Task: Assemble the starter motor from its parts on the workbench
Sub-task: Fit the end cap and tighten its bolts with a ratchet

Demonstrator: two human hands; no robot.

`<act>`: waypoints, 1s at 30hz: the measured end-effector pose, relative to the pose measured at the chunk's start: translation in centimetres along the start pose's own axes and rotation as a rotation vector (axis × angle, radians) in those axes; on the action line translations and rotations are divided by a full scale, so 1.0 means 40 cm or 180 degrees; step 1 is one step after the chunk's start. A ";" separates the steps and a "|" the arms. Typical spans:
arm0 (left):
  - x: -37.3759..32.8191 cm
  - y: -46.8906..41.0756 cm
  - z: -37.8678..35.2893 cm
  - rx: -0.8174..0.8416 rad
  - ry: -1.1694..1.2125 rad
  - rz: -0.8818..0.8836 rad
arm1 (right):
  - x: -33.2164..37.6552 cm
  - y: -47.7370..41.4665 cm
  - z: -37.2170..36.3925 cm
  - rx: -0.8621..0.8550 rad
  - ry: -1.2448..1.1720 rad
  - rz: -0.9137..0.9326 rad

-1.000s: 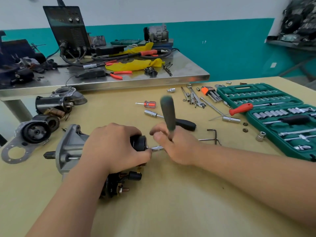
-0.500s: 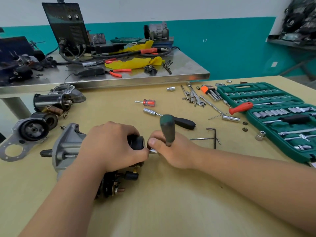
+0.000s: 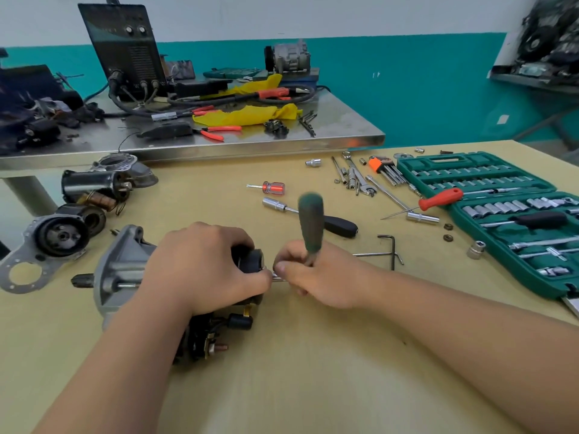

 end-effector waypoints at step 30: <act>0.012 -0.009 -0.018 -0.0021 0.0161 -0.0033 | 0.093 0.087 0.044 -0.1315 0.1838 0.1639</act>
Point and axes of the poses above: each hand's wrist, its own y-axis away from the middle knuckle, its own z-axis out of the back of the hand, x = y × z, the point moved 8 cm from there along -y, towards the middle knuckle, and after that the axes turned 5 degrees about y, right-handed, at the moved point
